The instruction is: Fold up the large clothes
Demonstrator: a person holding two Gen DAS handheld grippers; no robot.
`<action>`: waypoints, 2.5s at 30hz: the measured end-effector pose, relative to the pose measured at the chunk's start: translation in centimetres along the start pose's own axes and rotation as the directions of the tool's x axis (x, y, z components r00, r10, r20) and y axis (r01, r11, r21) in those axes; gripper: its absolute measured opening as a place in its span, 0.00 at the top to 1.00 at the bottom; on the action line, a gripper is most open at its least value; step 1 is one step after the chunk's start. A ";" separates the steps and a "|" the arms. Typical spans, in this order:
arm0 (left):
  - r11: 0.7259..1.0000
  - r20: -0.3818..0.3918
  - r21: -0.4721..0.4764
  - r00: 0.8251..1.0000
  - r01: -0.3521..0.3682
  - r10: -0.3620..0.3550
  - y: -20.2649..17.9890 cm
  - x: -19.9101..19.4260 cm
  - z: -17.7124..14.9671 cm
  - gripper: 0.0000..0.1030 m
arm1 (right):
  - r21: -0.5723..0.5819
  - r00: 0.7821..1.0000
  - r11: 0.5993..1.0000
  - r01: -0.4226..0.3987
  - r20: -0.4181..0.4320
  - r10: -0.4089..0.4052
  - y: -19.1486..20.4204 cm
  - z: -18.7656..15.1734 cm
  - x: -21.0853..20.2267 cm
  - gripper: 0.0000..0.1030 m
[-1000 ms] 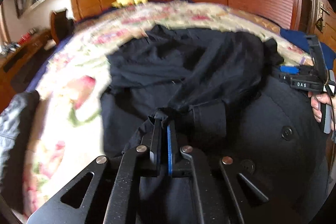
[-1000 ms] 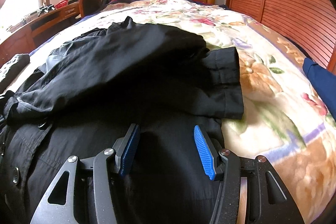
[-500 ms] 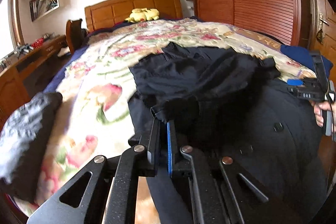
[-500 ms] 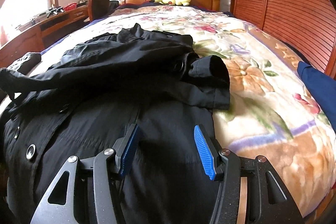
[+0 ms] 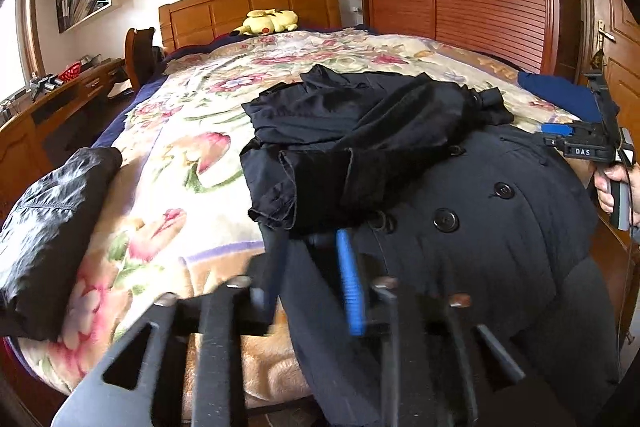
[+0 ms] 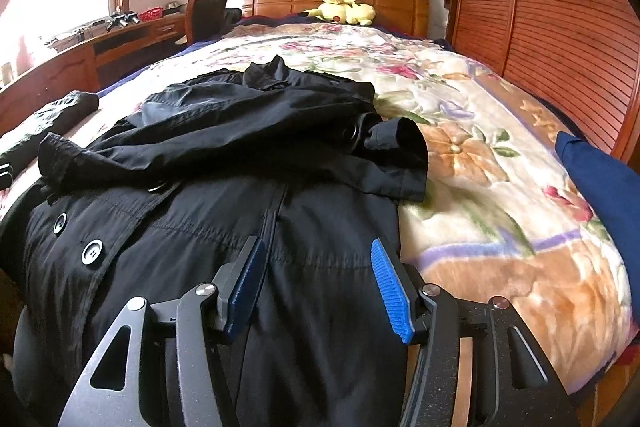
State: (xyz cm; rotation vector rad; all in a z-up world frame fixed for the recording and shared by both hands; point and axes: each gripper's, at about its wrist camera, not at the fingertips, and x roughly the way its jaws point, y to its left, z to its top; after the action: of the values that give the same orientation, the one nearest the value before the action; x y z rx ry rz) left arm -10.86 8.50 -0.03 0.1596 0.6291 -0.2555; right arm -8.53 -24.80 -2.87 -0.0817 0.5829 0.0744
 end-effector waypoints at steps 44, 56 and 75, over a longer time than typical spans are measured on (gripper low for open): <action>0.990 -0.014 -0.096 0.995 -0.099 0.099 4.7 -0.8 -1.6 0.32 | -0.050 0.854 0.861 -0.505 -0.174 0.491 22.0 9.6 10.2 0.41; 0.985 -0.011 -0.112 0.992 -0.129 0.128 6.0 -1.7 -2.0 0.32 | -0.148 0.815 0.810 -0.568 -0.238 0.528 23.2 6.1 8.3 0.51; 0.996 -0.047 -0.090 0.999 0.000 -0.005 1.5 1.2 -2.9 0.33 | -0.079 0.993 0.991 -0.110 -0.056 0.105 3.8 3.0 0.8 0.43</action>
State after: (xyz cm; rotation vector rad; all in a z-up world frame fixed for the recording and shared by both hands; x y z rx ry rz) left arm -11.13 10.37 -2.98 0.0783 0.6865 -0.2259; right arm -6.61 -20.71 -1.05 -0.1319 0.6363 0.2013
